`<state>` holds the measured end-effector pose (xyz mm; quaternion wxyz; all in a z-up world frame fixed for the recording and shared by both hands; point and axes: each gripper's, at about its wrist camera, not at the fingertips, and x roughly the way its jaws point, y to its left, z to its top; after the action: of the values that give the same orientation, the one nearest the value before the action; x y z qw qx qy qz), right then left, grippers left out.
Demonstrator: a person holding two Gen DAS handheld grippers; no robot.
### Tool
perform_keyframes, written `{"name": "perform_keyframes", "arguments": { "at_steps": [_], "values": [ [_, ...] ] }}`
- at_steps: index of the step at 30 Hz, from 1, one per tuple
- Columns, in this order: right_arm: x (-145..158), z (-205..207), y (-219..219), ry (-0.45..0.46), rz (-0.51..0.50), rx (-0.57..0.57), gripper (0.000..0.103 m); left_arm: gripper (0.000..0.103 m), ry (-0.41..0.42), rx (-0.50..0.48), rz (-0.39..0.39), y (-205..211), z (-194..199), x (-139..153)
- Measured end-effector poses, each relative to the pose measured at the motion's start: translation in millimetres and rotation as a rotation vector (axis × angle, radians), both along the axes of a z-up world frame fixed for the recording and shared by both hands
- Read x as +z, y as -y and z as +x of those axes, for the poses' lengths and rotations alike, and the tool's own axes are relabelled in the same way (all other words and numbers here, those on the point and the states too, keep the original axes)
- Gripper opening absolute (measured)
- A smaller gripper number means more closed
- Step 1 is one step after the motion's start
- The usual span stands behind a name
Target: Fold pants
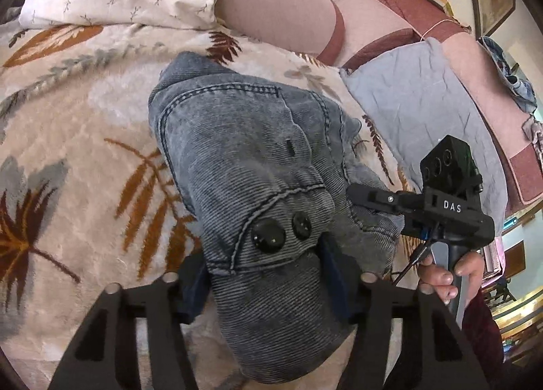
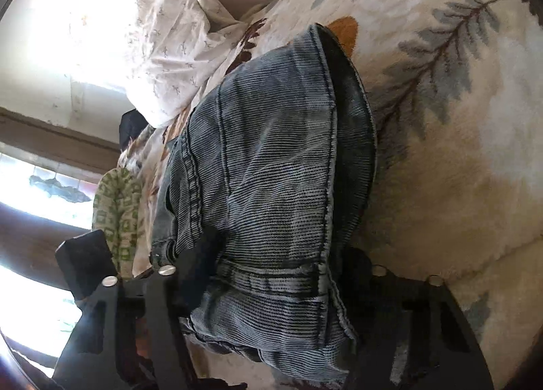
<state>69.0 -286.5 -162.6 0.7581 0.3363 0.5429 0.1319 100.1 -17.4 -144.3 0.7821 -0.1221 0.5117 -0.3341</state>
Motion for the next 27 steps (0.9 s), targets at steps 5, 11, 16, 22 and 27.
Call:
{"name": "perform_keyframes", "arguments": {
  "at_steps": [5, 11, 16, 22, 27],
  "values": [
    [16.0, -0.3, -15.0, 0.035, -0.050, 0.005, 0.047, 0.053, 0.053, 0.024, 0.009, -10.9, -1.0, 16.6],
    [34.2, 5.2, -40.1, 0.107, -0.048, 0.017, 0.039, 0.053, 0.104, 0.113, 0.007, -47.6, -2.7, 43.1],
    [42.3, 17.6, -80.8, 0.205, -0.039, 0.066, 0.037, 0.053, 0.193, 0.209, 0.078, -78.7, -5.8, 55.2],
    [30.7, 36.9, -127.7, 0.269, -0.065, 0.115, 0.037, 0.053, 0.222, 0.303, 0.167, -94.9, 8.0, 43.8],
    [3.8, 57.1, -143.6, 0.199, -0.139, 0.124, 0.041, 0.062, 0.103, 0.335, 0.242, -97.9, 21.5, 13.2]
  ]
}}
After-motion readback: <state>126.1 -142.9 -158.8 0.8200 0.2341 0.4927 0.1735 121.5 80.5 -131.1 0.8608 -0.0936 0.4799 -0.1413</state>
